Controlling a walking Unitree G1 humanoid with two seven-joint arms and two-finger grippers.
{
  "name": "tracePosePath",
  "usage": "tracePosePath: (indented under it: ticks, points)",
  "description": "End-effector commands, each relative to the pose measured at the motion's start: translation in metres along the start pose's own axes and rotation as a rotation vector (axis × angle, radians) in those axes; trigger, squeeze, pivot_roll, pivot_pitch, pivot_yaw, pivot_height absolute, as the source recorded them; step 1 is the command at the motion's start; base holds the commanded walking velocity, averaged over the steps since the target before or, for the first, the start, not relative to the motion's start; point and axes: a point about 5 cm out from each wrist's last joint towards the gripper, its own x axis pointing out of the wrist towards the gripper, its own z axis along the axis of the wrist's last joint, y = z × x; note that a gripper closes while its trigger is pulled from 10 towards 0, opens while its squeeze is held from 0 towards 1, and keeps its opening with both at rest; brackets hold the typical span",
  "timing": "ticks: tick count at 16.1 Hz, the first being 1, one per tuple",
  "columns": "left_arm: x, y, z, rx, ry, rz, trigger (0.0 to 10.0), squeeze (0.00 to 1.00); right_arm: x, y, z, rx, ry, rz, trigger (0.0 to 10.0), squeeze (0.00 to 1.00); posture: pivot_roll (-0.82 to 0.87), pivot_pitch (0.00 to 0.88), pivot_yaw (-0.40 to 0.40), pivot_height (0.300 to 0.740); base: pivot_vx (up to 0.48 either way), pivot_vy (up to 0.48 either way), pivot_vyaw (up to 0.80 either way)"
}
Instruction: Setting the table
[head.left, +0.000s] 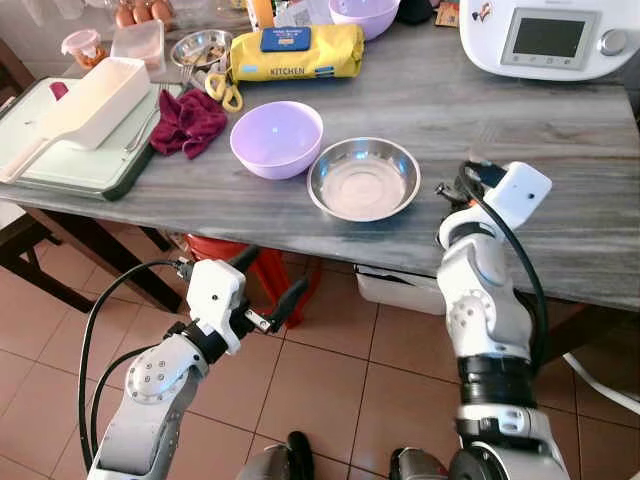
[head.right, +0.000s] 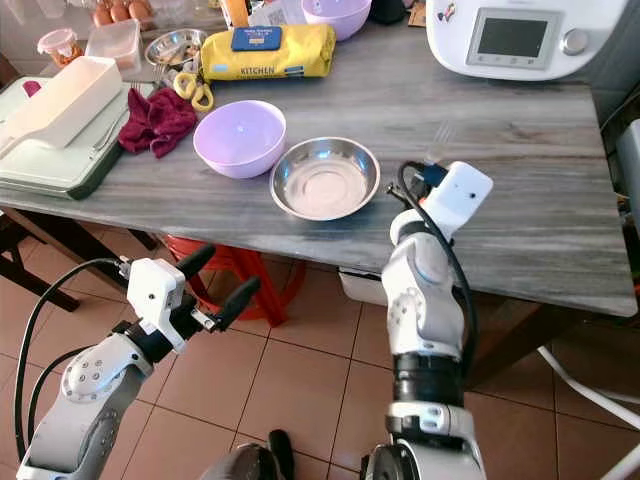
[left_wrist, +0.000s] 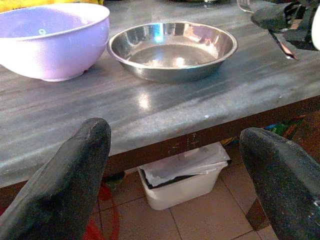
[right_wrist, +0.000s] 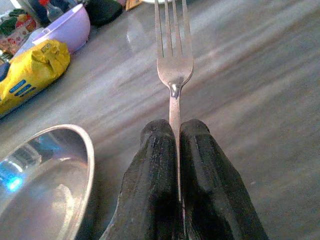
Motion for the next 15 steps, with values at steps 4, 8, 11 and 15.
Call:
tracePosePath:
  ticks: [4,8,11,15]
  points:
    - [-0.005,0.000,0.000,0.015,0.023,-0.006,10.0,0.00,0.005,0.005,-0.016,0.035,0.092,0.015,10.0,0.00,-0.08,0.266,0.126,0.740,0.000,0.000,0.00]
    - [-0.004,0.000,0.000,0.015,0.026,-0.002,10.0,0.00,0.004,0.011,-0.029,0.000,0.150,0.048,10.0,0.00,-0.08,0.265,0.127,0.740,0.000,0.000,0.00]
    - [-0.003,-0.001,0.000,0.013,0.027,-0.002,10.0,0.00,0.006,0.012,-0.030,-0.050,0.185,0.058,10.0,0.31,-0.08,0.262,0.126,0.740,0.000,0.000,0.00]
    - [-0.002,-0.001,0.000,0.013,0.029,-0.001,10.0,0.00,0.008,0.005,-0.030,-0.064,0.190,0.024,10.0,0.87,-0.09,0.262,0.123,0.740,0.000,0.000,0.00]
